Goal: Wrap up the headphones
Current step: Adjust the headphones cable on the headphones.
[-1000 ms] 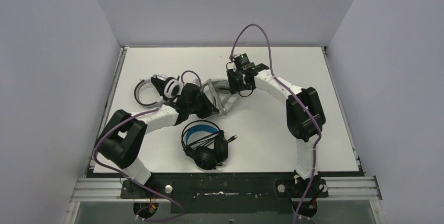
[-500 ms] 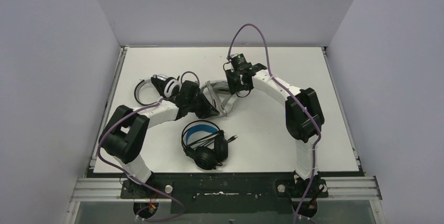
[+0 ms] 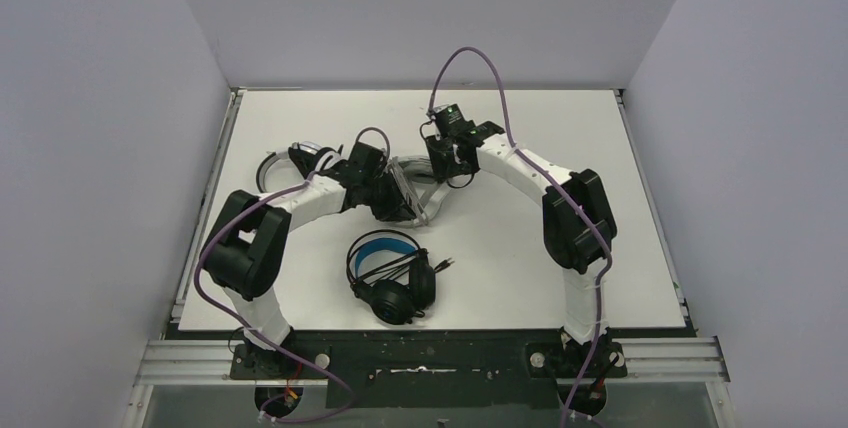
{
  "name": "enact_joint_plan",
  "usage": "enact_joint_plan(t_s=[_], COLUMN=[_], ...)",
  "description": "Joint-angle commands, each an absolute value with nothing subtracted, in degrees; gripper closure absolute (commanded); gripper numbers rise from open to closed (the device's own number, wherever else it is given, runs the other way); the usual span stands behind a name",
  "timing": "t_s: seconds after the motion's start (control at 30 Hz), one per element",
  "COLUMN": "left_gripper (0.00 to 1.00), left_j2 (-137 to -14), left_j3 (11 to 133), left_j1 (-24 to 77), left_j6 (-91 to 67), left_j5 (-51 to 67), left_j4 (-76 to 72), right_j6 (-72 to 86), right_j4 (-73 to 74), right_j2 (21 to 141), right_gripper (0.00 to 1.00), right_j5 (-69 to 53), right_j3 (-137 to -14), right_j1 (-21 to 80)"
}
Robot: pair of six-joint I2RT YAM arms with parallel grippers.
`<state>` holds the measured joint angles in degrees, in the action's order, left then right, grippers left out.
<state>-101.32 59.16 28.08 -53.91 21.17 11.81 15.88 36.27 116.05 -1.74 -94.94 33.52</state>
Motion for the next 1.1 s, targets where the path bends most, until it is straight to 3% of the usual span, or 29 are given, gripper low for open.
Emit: enact_joint_plan(t_s=[0.0,0.3,0.6,1.07], left_gripper=[0.97,0.95,0.87,0.83], left_j2=[-102.3,-100.2,-96.9,-95.5], left_j3=[64.7,60.3,54.9,57.7], left_j1=[28.3,29.5,29.9,29.7], left_j6=[-44.3,-35.0,-34.1,-32.2], left_j5=[20.8,30.3,29.0,22.9], left_j4=[14.4,0.8,-3.9,6.3], right_j6=[16.8,19.0,24.2,23.6], right_j4=[36.6,36.7,35.7,37.6], right_j2=[116.5,115.3,114.0,114.8], right_gripper=[0.63,0.63,0.62,0.59], right_j5=[-2.9,-0.7,5.8,4.7], right_j3=[-97.5,-97.0,-95.1,-97.5], right_j1=[34.3,34.3,34.8,35.1])
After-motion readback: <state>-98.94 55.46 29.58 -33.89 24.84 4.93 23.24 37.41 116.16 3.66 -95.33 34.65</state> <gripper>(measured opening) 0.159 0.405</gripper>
